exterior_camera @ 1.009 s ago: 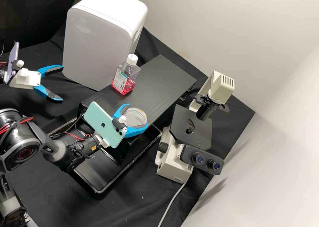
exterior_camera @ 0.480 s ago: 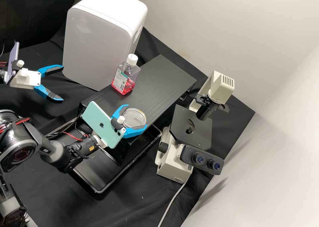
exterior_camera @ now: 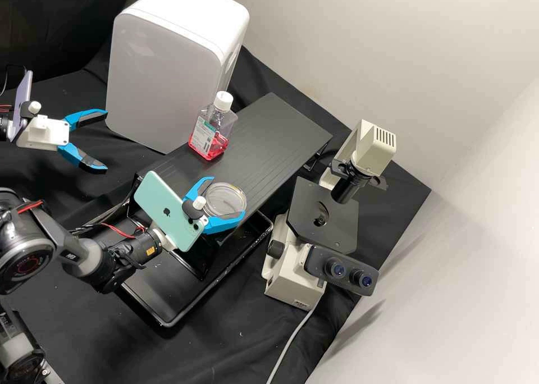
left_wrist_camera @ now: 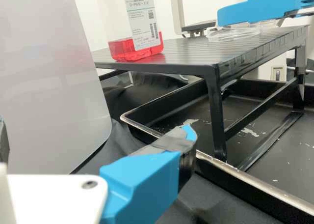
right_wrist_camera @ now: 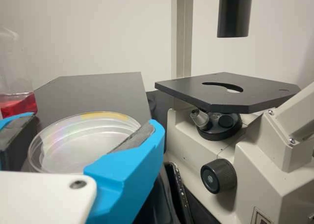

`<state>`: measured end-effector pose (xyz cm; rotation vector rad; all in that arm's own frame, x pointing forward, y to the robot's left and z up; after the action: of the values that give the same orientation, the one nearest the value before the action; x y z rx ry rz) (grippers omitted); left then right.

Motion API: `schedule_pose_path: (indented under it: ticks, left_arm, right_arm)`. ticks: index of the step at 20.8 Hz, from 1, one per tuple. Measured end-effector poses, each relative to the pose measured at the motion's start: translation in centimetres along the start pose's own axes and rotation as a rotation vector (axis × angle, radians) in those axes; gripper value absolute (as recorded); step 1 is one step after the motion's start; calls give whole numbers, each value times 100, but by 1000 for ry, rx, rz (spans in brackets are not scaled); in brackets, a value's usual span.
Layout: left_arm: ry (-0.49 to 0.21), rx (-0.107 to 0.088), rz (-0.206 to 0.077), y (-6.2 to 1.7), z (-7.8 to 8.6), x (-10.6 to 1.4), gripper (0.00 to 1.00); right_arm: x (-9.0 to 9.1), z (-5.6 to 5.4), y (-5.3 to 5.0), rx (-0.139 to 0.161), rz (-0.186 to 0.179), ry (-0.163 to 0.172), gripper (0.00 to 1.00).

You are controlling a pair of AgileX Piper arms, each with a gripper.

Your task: Place the lid on the petri dish

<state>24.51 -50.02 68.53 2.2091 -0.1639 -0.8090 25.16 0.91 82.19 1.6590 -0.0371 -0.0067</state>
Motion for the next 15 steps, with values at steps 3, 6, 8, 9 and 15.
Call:
schedule_pose_path:
  ticks: [3, 6, 8, 9, 15]
  left_arm:
    - [1, 0, 0, 0, 0, 0, 100]
    - [1, -3, -11, -30, -4, 6, 100]
    - [1, -2, -17, -46, -5, 9, 100]
    - [1, -2, -17, -46, -5, 9, 100]
    - [1, -2, -15, -42, -6, 14, 100]
  right_arm:
    - [0, 0, 0, 3, 0, 0, 0]
    - [0, 0, 0, 6, 0, 0, 0]
    - [0, 0, 0, 6, 0, 0, 0]
    - [0, 0, 0, 6, 0, 0, 0]
    - [51, -6, 26, 18, -1, -7, 0]
